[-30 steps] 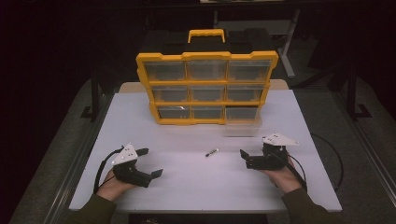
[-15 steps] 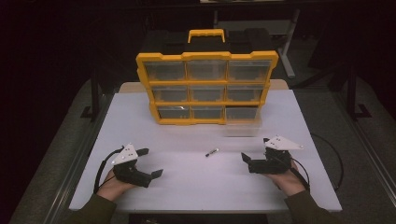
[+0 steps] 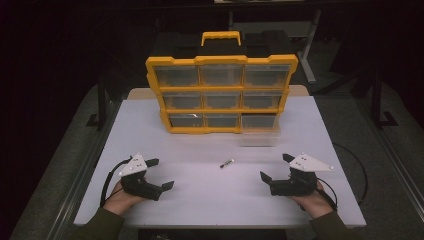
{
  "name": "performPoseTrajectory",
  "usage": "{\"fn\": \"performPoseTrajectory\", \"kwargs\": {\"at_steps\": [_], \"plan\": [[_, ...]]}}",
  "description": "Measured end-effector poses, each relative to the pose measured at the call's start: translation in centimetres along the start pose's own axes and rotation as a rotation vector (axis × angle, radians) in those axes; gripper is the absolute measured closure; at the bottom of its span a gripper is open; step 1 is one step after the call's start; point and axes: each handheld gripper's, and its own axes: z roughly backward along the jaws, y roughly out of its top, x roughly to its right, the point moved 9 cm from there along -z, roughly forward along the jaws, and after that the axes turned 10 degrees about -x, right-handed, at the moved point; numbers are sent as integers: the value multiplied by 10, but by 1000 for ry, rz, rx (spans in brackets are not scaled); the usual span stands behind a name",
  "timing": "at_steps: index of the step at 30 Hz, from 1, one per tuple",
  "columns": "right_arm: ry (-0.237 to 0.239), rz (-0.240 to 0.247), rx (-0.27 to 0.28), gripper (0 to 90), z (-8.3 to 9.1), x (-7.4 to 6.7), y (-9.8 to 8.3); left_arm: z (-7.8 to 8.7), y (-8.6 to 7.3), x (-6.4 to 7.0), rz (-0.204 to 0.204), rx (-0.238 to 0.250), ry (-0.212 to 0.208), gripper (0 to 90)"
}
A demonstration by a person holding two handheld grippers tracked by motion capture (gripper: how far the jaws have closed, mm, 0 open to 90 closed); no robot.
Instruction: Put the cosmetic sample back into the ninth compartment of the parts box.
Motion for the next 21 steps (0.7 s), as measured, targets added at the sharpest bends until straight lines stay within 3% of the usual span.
{"fn": "performPoseTrajectory", "kwargs": {"at_steps": [7, 21], "plan": [[74, 38, 27, 38, 0, -12, -11, -1, 1, 1, 3, 3, -5, 0], [49, 75, 10, 45, -4, -9, -16, -1, 2, 0, 0, -10, -15, 0]]}}
